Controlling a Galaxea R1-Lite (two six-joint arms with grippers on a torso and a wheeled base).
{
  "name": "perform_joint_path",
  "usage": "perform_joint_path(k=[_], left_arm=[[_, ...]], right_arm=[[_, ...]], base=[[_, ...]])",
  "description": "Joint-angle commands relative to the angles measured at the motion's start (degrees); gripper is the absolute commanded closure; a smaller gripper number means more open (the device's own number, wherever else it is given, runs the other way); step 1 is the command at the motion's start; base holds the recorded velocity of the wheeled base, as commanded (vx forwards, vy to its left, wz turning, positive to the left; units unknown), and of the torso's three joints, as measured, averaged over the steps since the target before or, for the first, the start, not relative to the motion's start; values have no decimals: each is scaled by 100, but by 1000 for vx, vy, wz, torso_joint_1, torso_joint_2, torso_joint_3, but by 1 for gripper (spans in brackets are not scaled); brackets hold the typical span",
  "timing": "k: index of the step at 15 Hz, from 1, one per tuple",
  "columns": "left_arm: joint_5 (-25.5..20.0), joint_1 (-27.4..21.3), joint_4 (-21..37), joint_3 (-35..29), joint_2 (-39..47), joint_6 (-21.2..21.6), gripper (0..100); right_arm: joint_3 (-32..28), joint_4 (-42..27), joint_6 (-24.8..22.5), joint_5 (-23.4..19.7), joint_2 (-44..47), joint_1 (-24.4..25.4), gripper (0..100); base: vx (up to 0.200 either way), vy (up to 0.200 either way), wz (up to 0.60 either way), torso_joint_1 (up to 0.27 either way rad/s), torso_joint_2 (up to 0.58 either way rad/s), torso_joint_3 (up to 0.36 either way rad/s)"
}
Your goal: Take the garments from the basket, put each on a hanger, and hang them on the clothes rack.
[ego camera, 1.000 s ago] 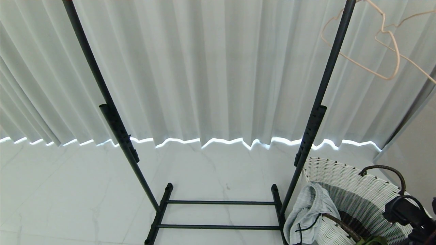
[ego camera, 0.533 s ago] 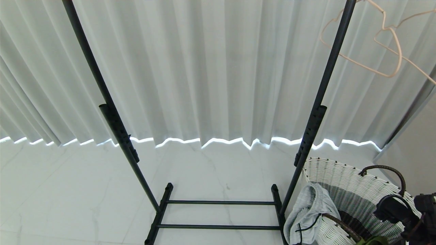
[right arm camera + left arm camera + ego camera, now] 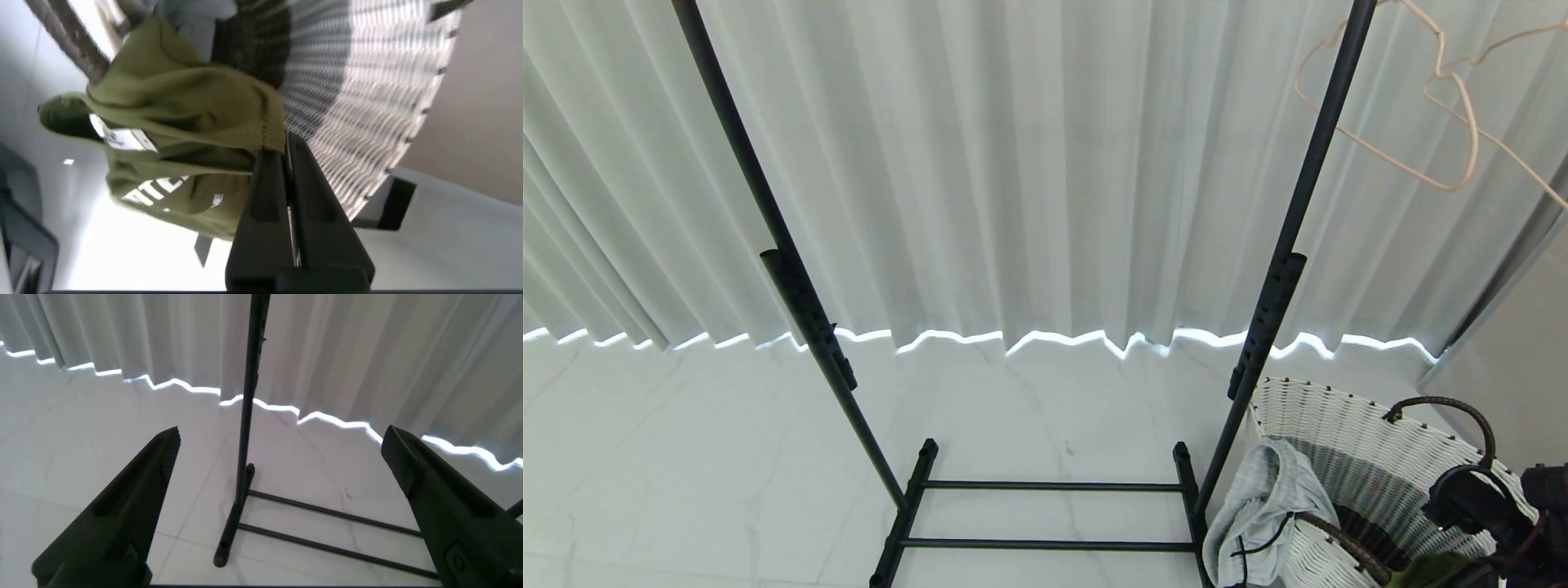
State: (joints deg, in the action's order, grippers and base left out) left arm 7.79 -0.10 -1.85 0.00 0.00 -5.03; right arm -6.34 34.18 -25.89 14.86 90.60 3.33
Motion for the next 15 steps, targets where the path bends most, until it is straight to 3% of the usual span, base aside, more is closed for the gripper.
perform_joint_path(k=[1,3,6,9,12,15], left_arm=[[3,1,1,0,0,-6,0],[3,1,-8,0,0,-6,0],[3,1,-8,0,0,2,0],[3,1,1,0,0,-6,0],[3,1,1,0,0,2,0],[3,1,1,0,0,-15,0]], right_arm=[[-122,-122,-100,43,-649,-8,100],[-614,-1010,-109,281,-1475,-16,100],[-2108,-3216,-109,307,-2793,19,100],[-3673,-5000,-109,298,-3690,19,100],[-4631,-5756,-153,237,-3998,107,100],[-5492,-5862,-1076,237,-4006,564,100]], base=[[0,0,0,0,0,0],[0,0,0,0,0,0],[0,0,0,0,0,0],[0,0,0,0,0,0],[0,0,0,0,0,0],[0,0,0,0,0,0]])
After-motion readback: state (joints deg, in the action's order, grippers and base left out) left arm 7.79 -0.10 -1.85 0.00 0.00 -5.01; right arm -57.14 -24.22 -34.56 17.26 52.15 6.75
